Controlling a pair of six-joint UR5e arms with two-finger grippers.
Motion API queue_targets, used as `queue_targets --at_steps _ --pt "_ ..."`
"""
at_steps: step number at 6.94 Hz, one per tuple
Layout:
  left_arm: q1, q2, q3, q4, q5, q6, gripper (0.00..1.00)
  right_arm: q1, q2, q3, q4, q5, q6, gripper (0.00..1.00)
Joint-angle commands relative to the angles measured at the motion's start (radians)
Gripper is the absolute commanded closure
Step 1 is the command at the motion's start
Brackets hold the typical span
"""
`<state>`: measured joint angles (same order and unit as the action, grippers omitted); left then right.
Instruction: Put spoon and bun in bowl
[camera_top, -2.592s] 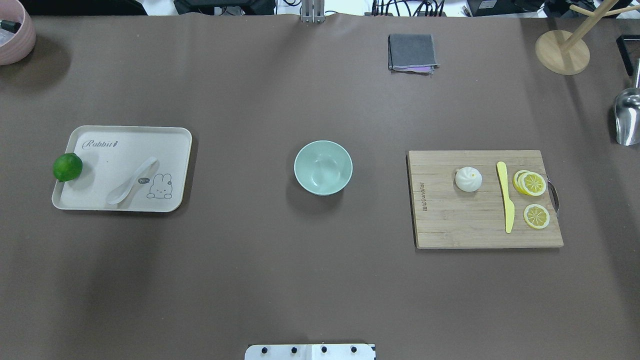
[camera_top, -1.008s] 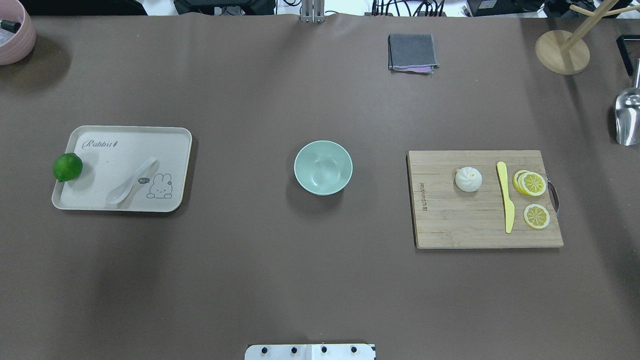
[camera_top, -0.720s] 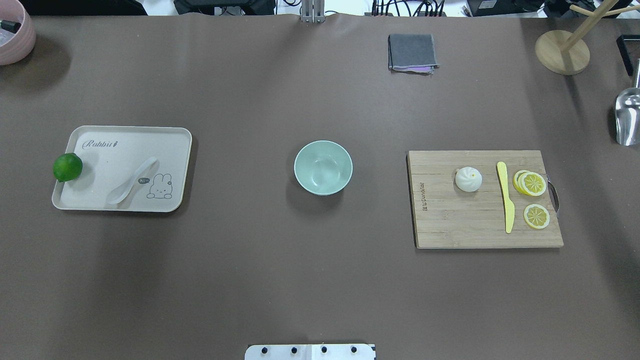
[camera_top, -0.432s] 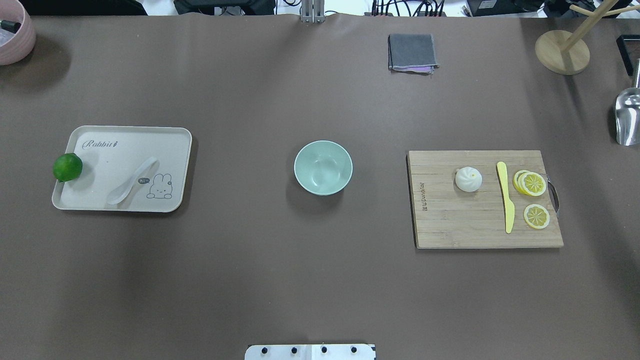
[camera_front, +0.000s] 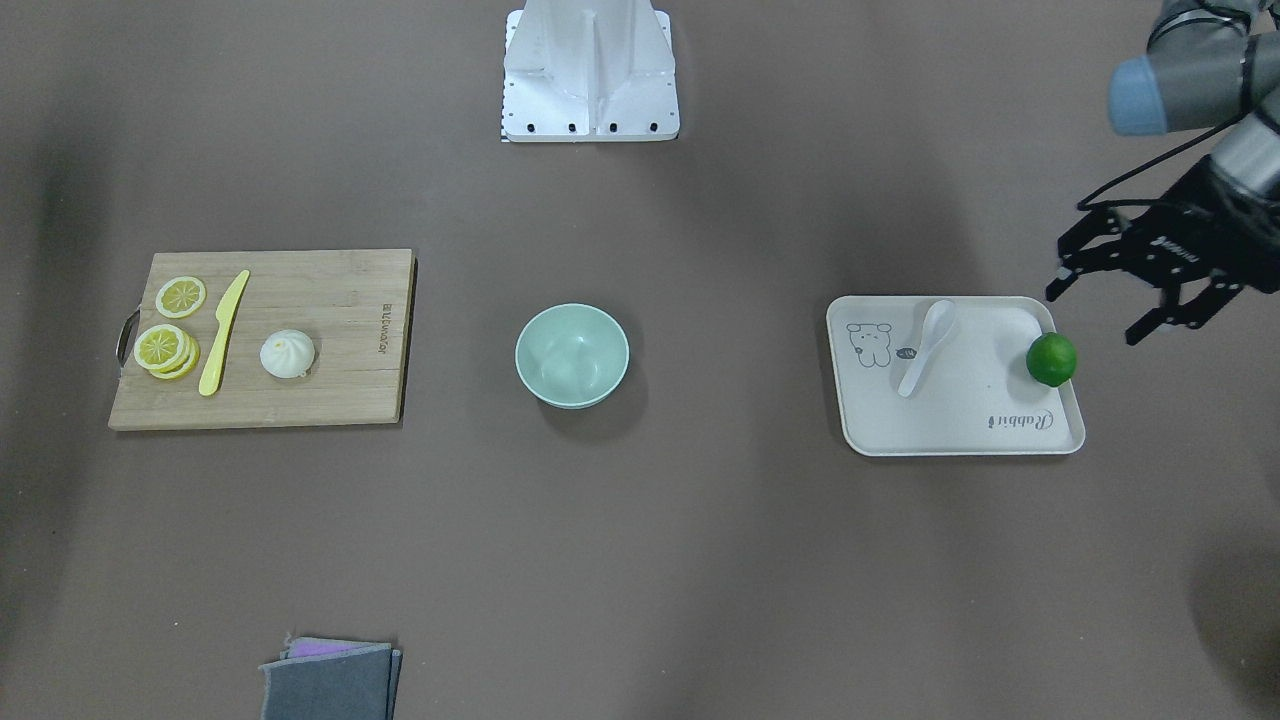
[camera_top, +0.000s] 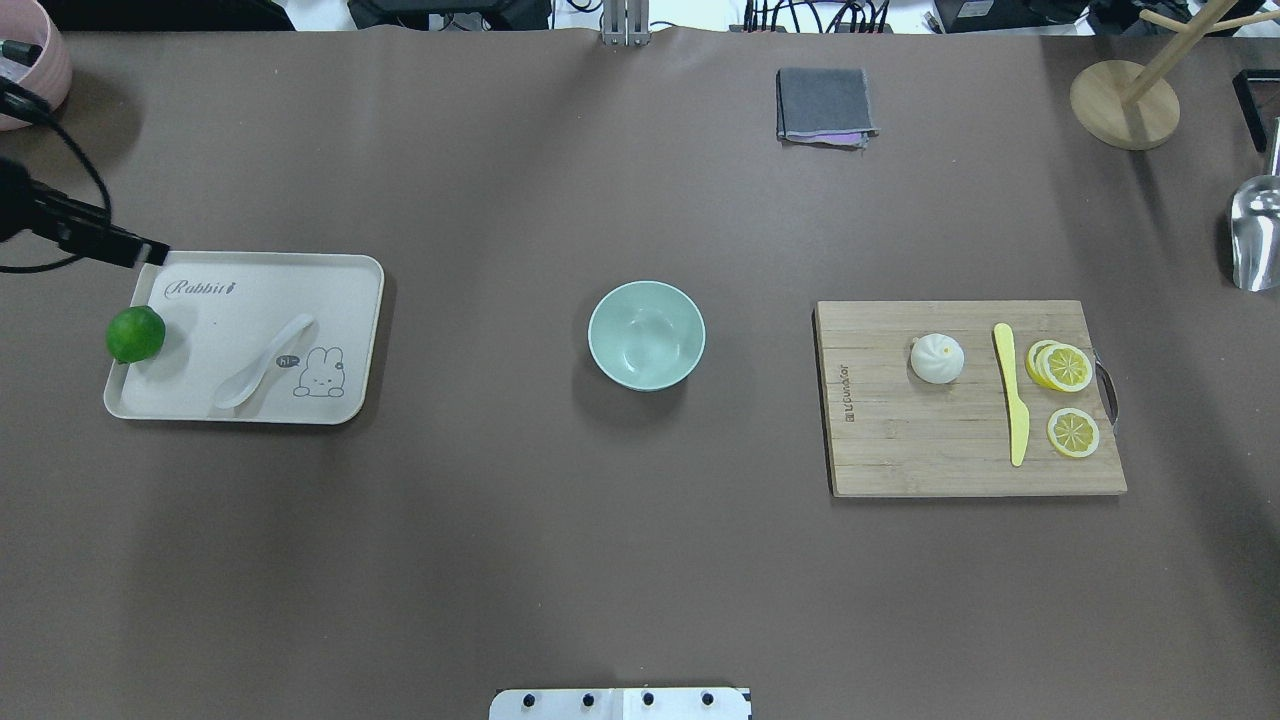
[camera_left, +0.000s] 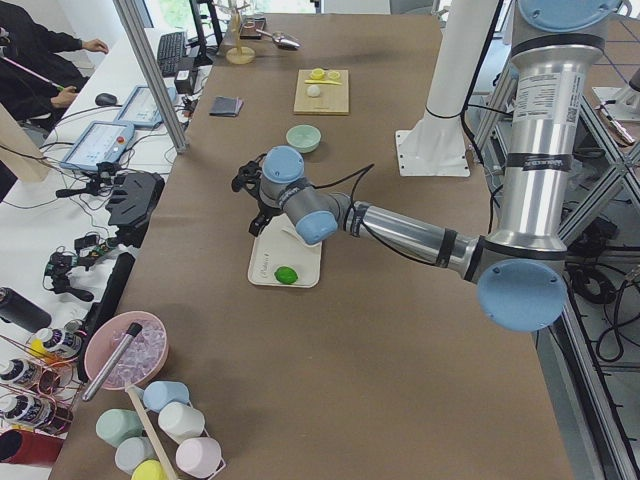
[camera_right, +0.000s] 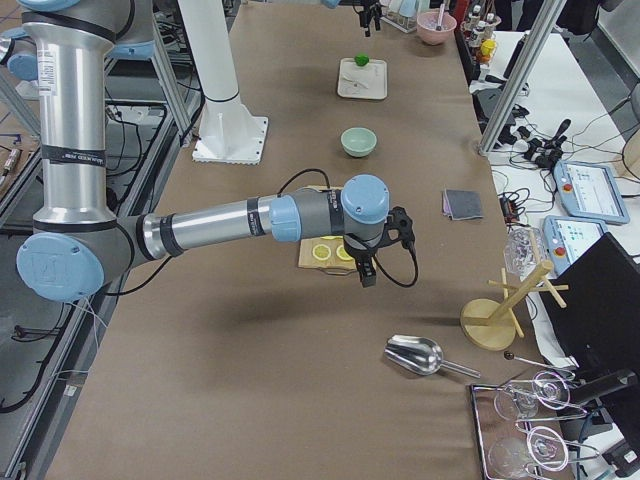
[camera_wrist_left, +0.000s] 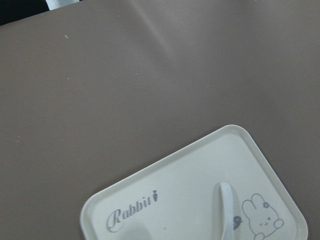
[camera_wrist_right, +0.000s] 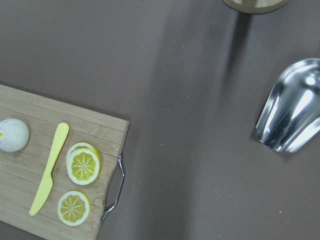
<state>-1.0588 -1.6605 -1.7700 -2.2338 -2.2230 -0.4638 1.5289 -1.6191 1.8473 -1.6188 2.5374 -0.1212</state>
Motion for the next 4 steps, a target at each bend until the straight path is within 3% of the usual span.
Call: queue_targets --at_steps 1,4 --pt "0.192 -0.028 0.015 -0.020 0.178 -0.096 0.03 -0.001 -0.010 0.000 0.048 0.009 0.000 0.00" --pt "0.247 -0.060 0.107 -0.023 0.186 -0.092 0.03 -0.006 -0.002 -0.003 0.051 0.004 0.000 0.00"
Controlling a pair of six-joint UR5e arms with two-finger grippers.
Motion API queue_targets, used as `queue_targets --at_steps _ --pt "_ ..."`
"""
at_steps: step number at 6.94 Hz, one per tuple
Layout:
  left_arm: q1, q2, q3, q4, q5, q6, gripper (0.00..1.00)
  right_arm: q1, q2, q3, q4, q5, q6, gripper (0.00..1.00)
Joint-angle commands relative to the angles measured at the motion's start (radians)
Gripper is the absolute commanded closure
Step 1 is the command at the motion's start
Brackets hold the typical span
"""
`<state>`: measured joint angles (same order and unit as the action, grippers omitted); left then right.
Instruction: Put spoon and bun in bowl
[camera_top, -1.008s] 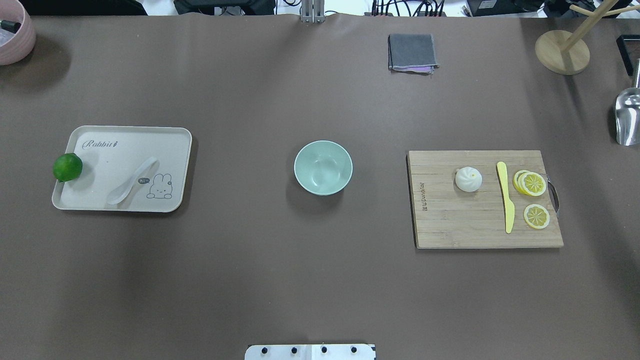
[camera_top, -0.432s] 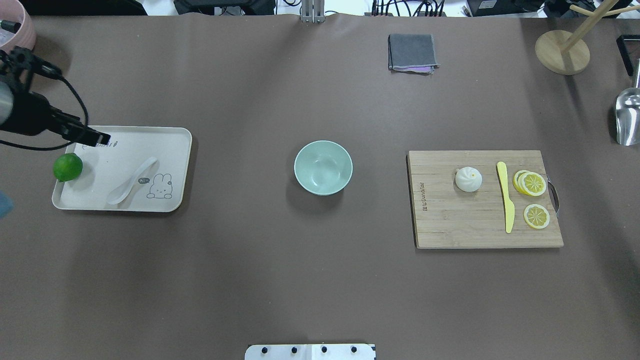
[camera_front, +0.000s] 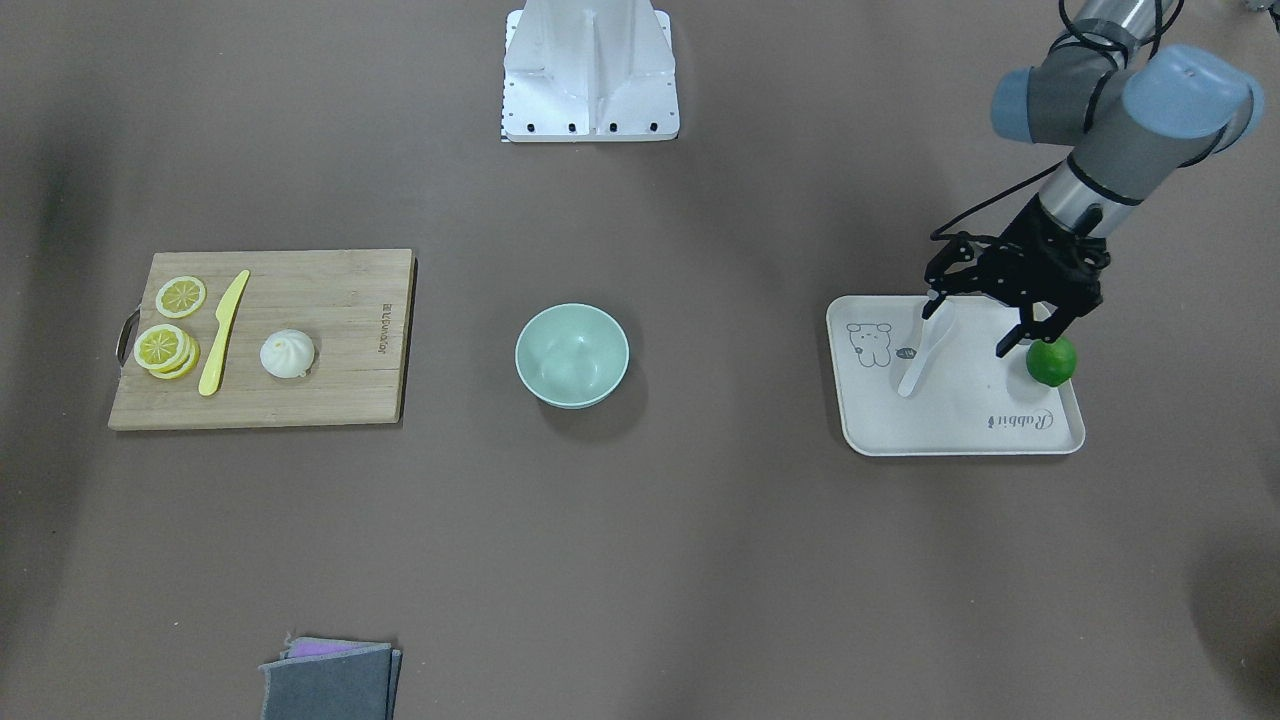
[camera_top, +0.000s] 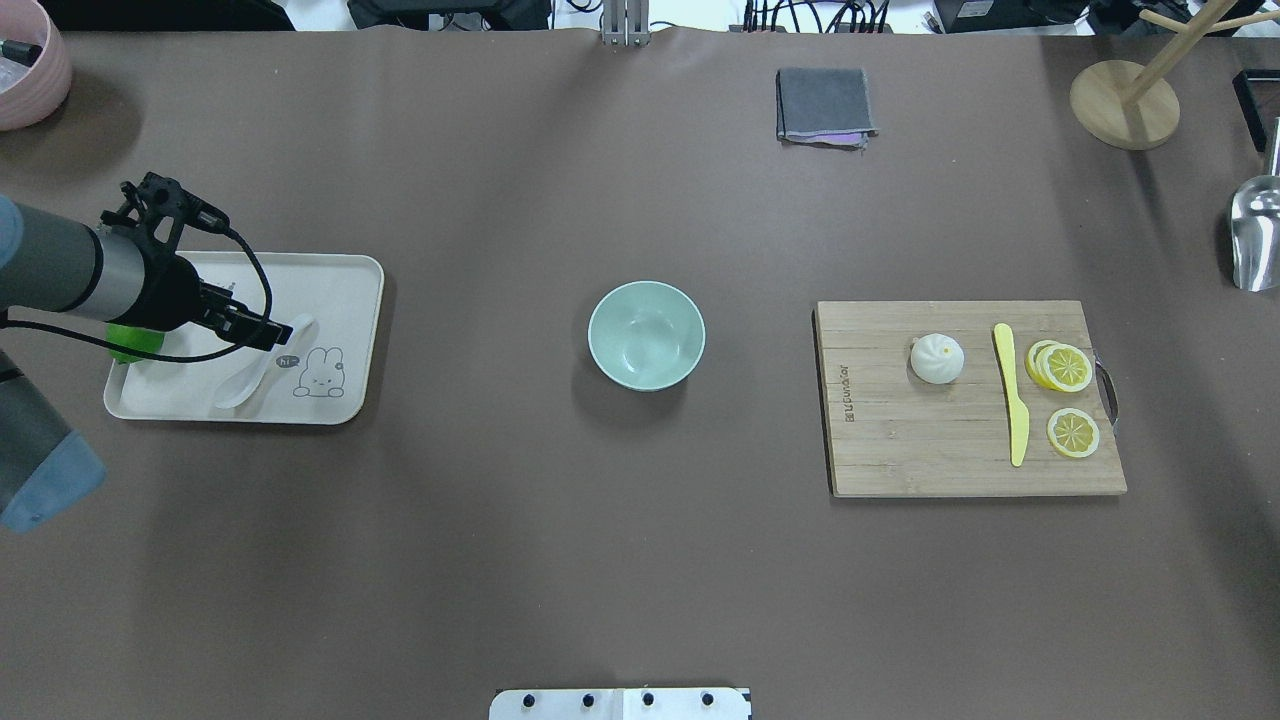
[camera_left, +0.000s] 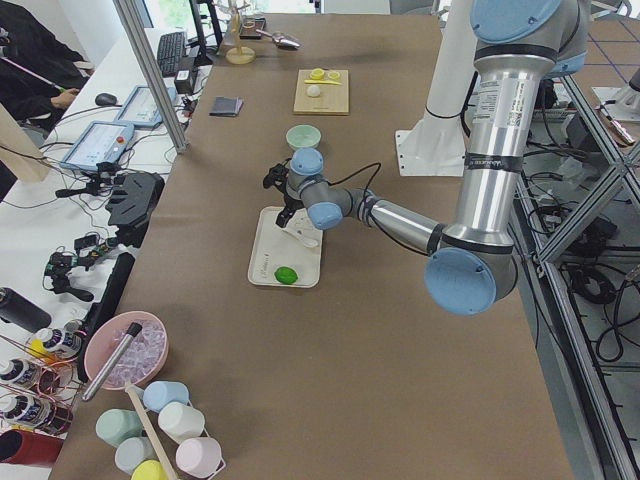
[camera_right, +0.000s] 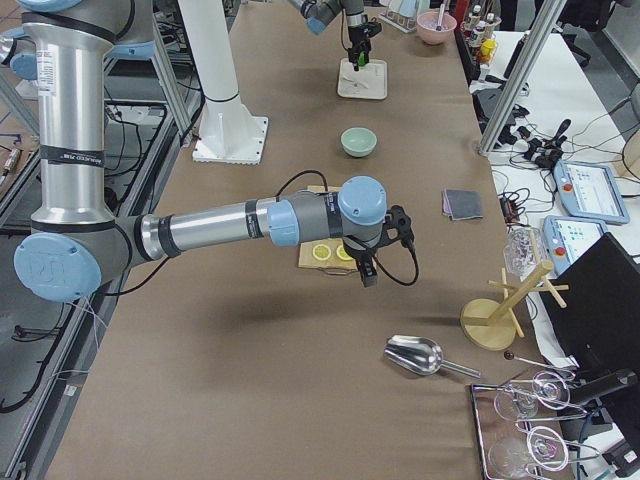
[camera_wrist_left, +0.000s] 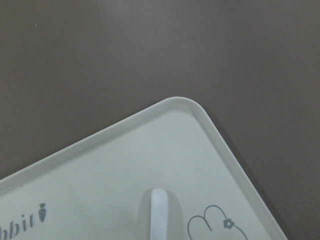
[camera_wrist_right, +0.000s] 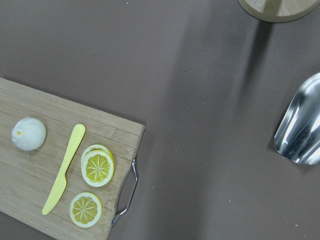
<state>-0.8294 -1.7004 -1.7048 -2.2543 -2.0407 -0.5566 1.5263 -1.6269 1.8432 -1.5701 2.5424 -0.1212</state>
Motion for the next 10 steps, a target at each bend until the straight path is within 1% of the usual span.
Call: queue_targets --at_steps 1,2,4,5,6,8,10 --pt "0.018 -0.042 0.075 -0.002 0.004 0.004 0.03 -0.023 0.013 0.005 0.002 -0.004 0.030 0.00" --pt "0.018 -0.057 0.105 -0.005 0.004 0.007 0.03 -0.052 0.040 0.005 0.004 -0.005 0.126 0.00" --pt "0.016 -0.054 0.106 -0.005 0.004 0.003 0.05 -0.096 0.077 0.004 0.002 -0.033 0.173 0.00" --pt "0.016 -0.047 0.111 -0.005 0.004 0.001 0.11 -0.125 0.103 0.002 0.002 -0.042 0.211 0.00" --pt "0.016 -0.045 0.111 -0.005 0.004 0.000 0.20 -0.155 0.120 0.004 0.004 -0.075 0.251 0.00" --pt "0.019 -0.045 0.111 -0.002 0.004 -0.003 0.26 -0.175 0.136 0.004 0.004 -0.077 0.274 0.00" --pt "0.022 -0.048 0.119 0.001 0.004 -0.003 0.27 -0.196 0.151 0.005 0.002 -0.080 0.317 0.00"
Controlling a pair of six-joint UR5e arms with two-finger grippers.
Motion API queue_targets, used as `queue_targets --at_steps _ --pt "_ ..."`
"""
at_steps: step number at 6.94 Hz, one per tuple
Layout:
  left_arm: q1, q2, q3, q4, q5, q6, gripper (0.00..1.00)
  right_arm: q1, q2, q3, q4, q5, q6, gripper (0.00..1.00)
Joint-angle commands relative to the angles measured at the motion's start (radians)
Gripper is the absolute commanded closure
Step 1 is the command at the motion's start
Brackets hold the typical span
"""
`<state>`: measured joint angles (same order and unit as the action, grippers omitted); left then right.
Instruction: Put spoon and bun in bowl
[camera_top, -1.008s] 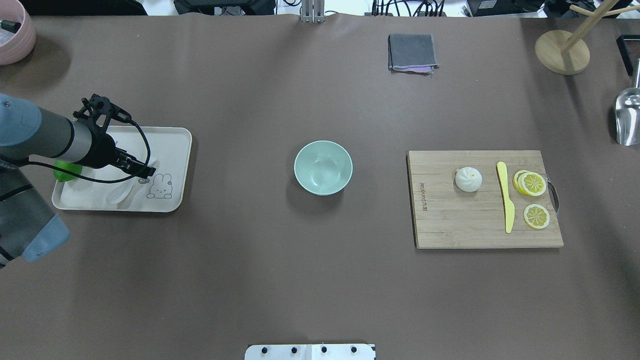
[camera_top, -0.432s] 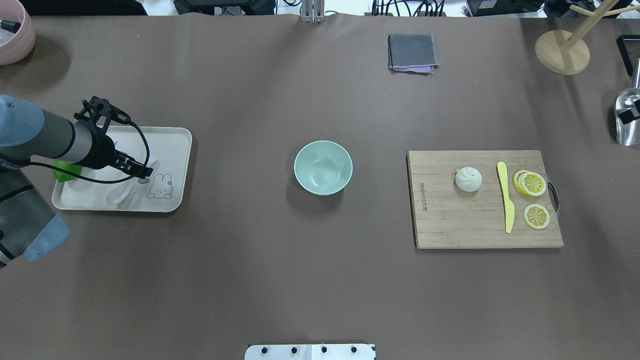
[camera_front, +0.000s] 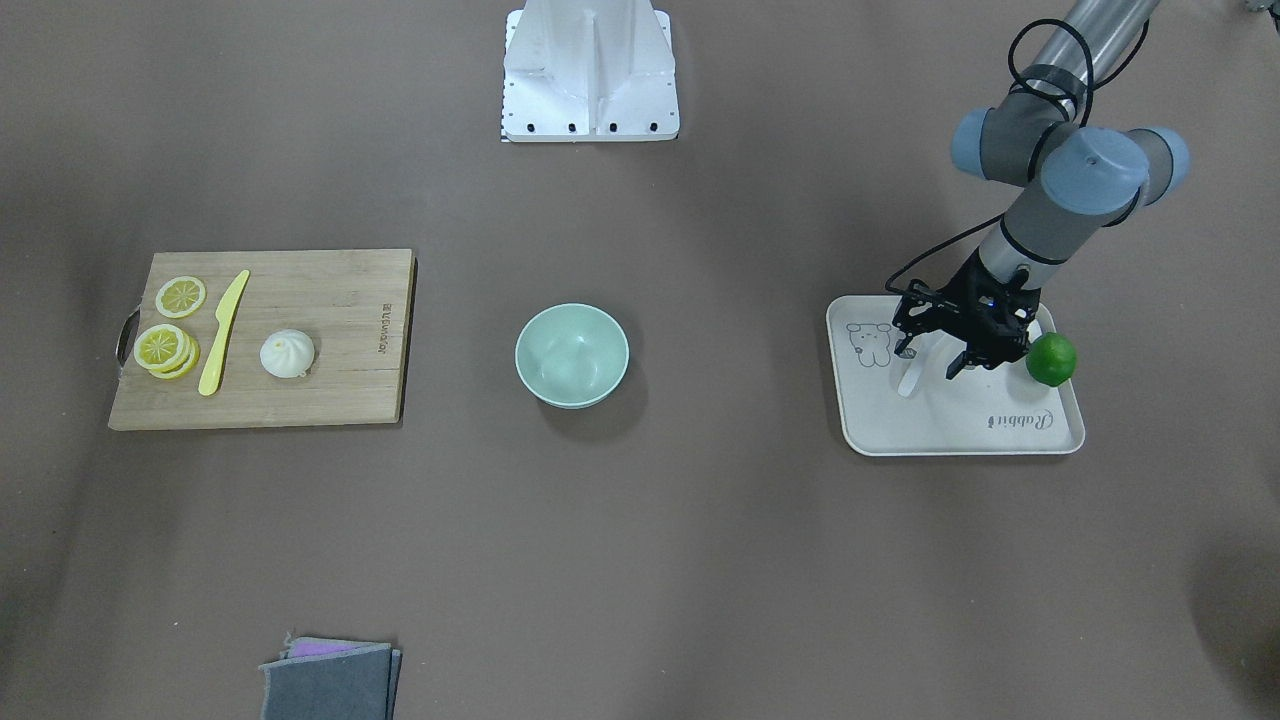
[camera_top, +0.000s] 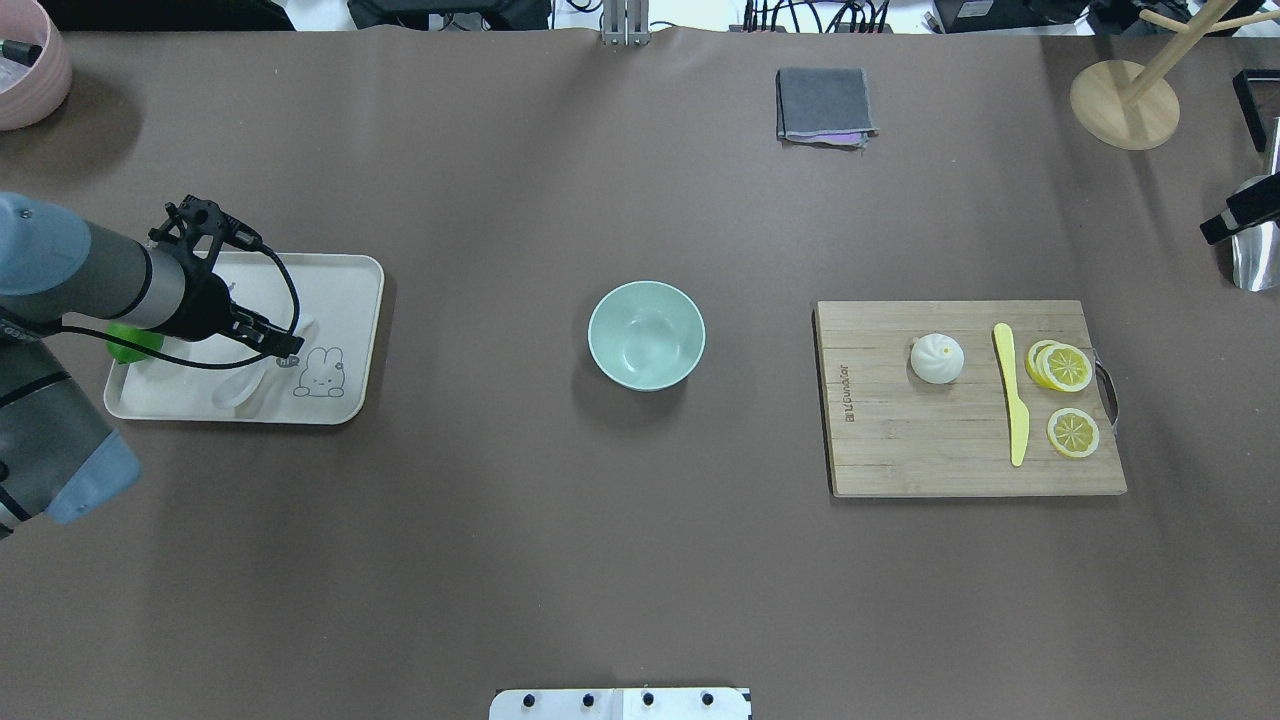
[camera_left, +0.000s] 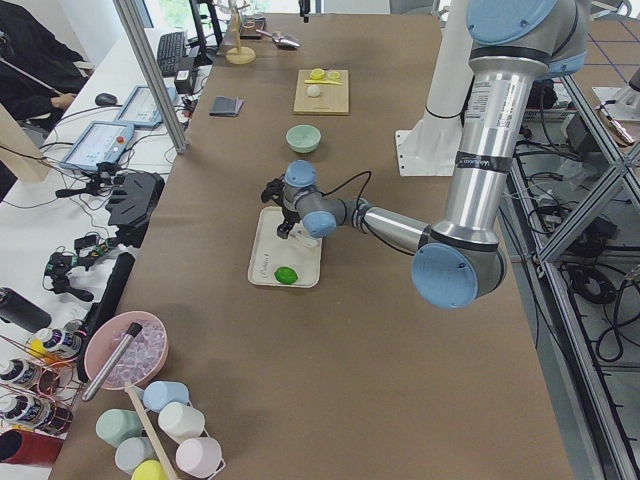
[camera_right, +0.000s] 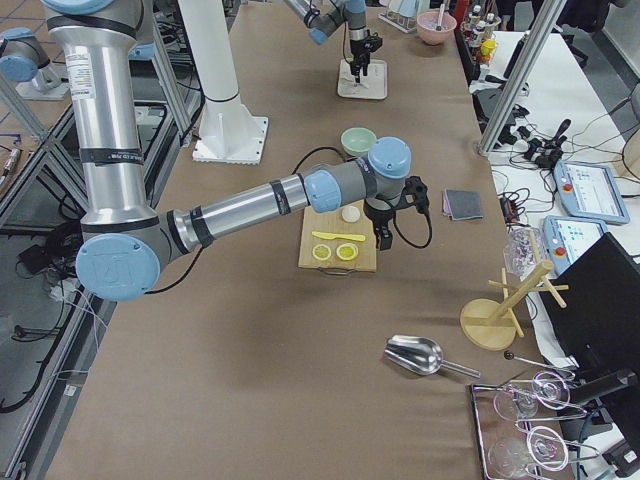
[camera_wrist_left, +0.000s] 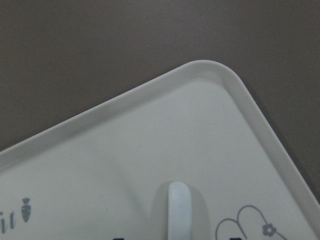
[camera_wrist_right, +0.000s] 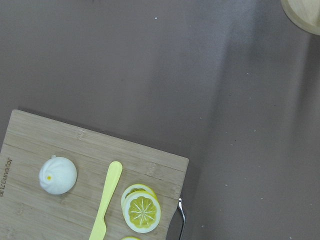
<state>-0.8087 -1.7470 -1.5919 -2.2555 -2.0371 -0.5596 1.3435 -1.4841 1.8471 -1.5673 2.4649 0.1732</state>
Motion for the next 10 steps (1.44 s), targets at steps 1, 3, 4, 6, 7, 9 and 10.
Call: queue_targets --at_steps 1,3,4,6,7,9,10 --pt "0.003 -0.003 0.016 0.001 0.000 0.000 0.30 -0.027 0.013 0.001 0.001 -0.015 0.038 0.00" --pt "0.014 -0.003 0.016 -0.001 0.000 0.000 0.35 -0.047 0.019 0.001 0.000 -0.041 0.055 0.00" --pt "0.019 -0.003 0.016 -0.001 0.000 0.000 0.40 -0.050 0.019 0.001 0.000 -0.043 0.066 0.00" --pt "0.028 0.000 0.018 -0.001 0.002 0.001 0.61 -0.067 0.036 0.003 0.001 -0.043 0.126 0.00" --pt "0.028 0.000 0.020 -0.001 0.002 0.003 0.76 -0.069 0.039 0.003 0.001 -0.044 0.126 0.00" --pt "0.026 0.017 0.015 -0.006 0.000 0.001 1.00 -0.072 0.042 0.003 0.001 -0.046 0.137 0.00" --pt "0.017 0.021 -0.044 0.003 -0.012 0.000 1.00 -0.076 0.050 0.003 0.000 -0.047 0.141 0.00"
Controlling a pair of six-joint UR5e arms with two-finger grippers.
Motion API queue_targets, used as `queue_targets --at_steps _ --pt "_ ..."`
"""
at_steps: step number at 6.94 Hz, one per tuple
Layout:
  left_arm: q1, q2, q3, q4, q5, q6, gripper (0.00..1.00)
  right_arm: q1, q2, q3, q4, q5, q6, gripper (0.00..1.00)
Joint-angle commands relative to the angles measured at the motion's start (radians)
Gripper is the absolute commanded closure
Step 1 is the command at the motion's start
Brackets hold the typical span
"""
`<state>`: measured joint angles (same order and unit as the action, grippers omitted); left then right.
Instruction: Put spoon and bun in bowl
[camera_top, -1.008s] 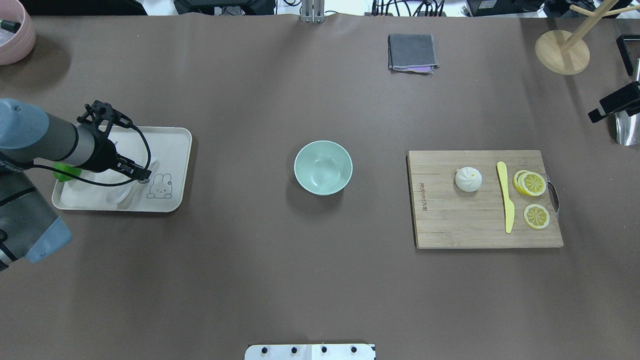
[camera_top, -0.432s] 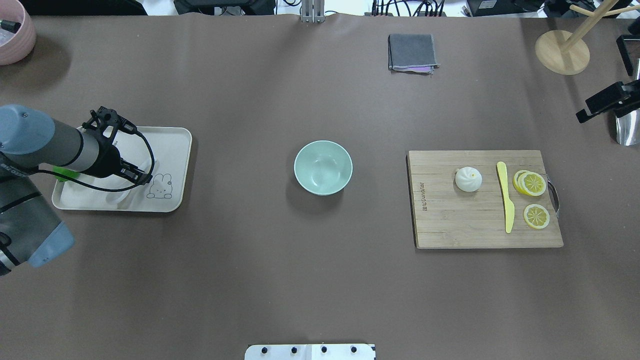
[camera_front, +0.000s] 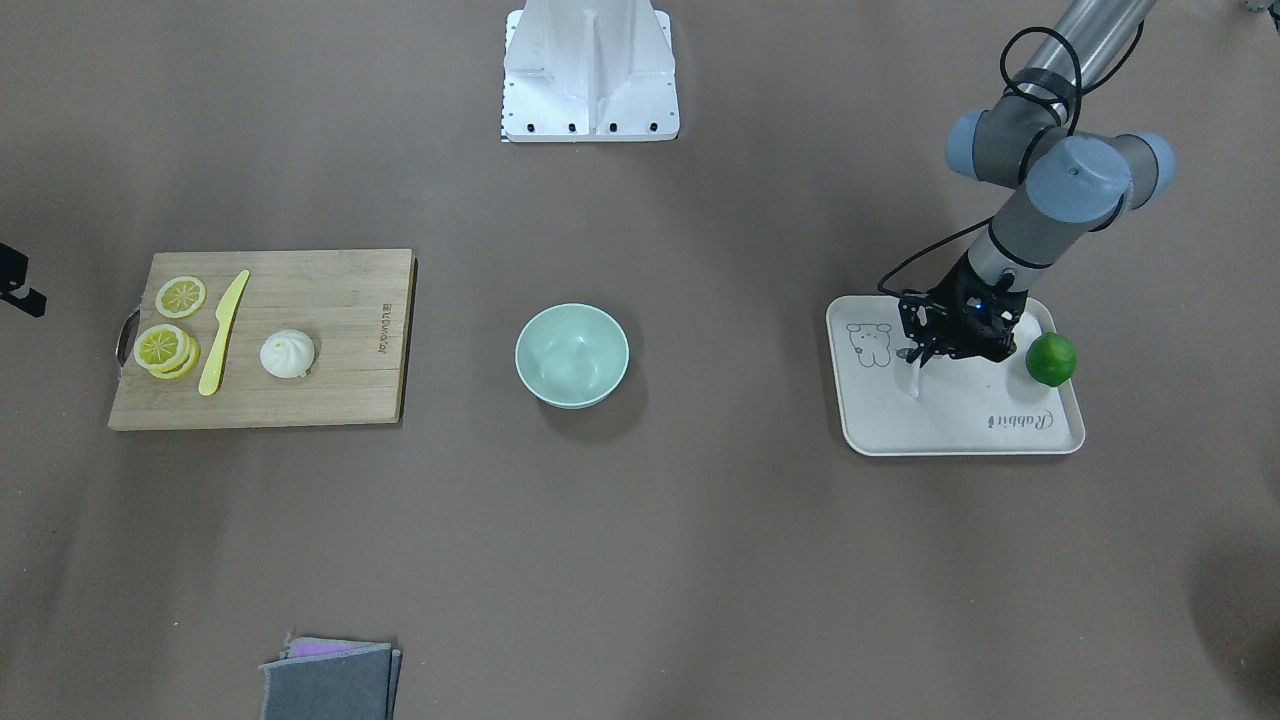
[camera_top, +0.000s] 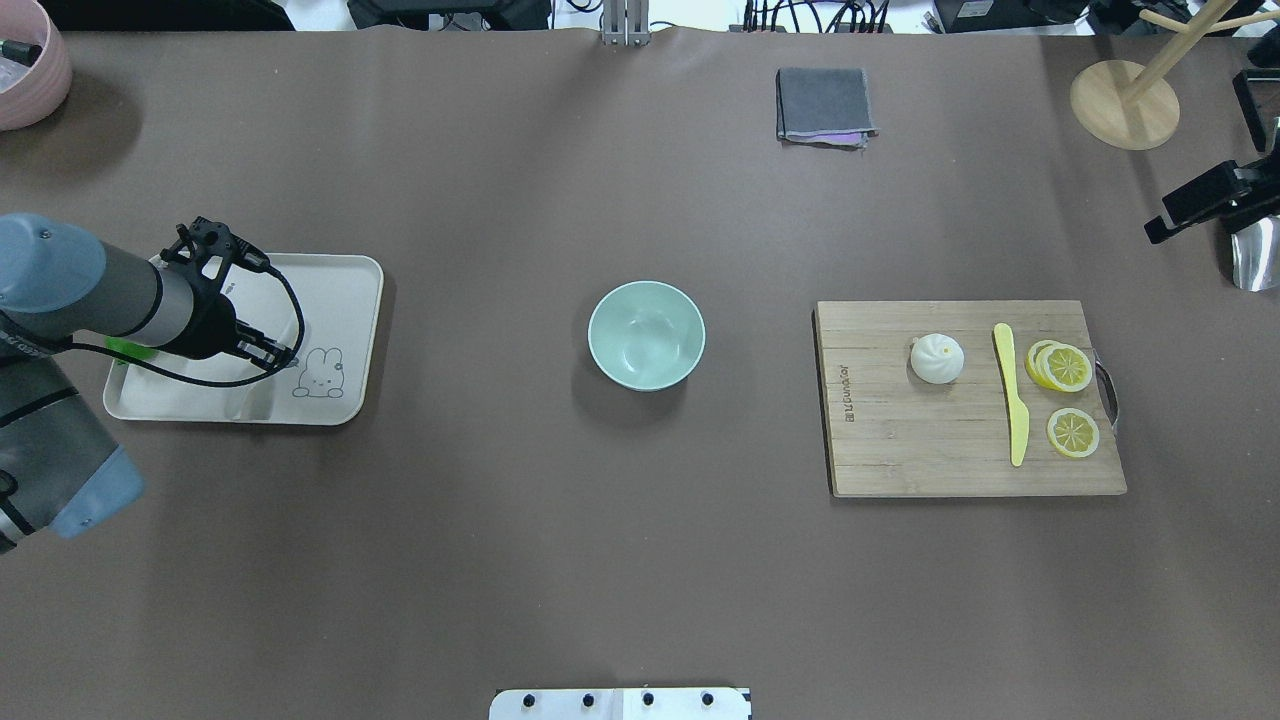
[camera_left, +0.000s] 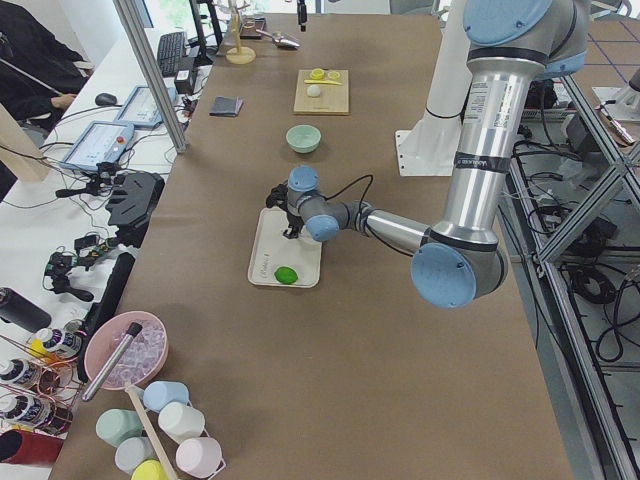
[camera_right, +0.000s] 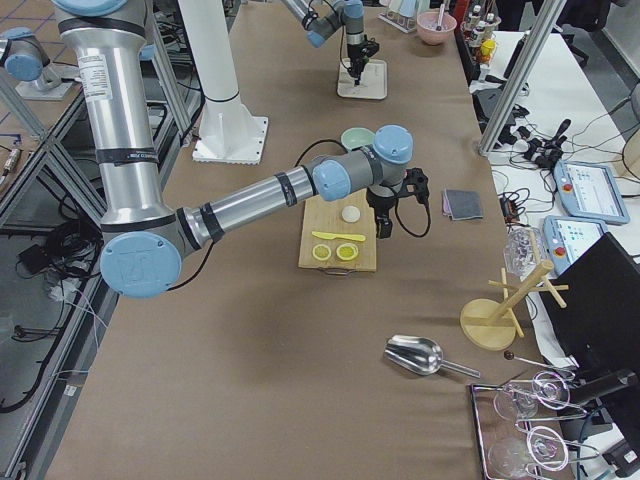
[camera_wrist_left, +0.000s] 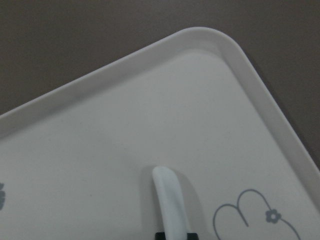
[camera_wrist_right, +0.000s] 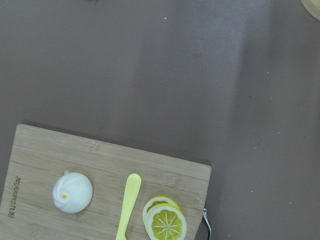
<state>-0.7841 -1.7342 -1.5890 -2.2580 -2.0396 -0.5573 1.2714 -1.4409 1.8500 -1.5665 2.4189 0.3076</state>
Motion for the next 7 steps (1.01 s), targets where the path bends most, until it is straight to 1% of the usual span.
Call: queue_targets --at_steps 1,2,3,4,5,6,7 --pt "-0.036 0.001 -0.098 0.024 -0.026 -0.018 1.00 -0.020 0.028 0.000 0.000 -0.021 0.063 0.00" --pt "-0.067 -0.046 -0.133 0.040 -0.066 -0.165 1.00 -0.065 0.060 0.000 0.000 -0.062 0.150 0.00" --pt "-0.078 -0.150 -0.134 0.069 -0.070 -0.326 1.00 -0.120 0.094 -0.003 0.000 -0.107 0.218 0.00" --pt "-0.072 -0.282 -0.123 0.142 -0.065 -0.504 1.00 -0.183 0.100 -0.017 0.070 -0.159 0.272 0.00" --pt "-0.067 -0.365 -0.123 0.202 -0.060 -0.579 1.00 -0.257 0.099 -0.029 0.168 -0.222 0.369 0.00" --pt "-0.057 -0.410 -0.112 0.216 -0.057 -0.619 1.00 -0.330 0.099 -0.025 0.199 -0.265 0.474 0.00" --pt "-0.041 -0.447 -0.077 0.209 -0.024 -0.636 1.00 -0.409 0.070 -0.029 0.200 -0.335 0.481 0.00"
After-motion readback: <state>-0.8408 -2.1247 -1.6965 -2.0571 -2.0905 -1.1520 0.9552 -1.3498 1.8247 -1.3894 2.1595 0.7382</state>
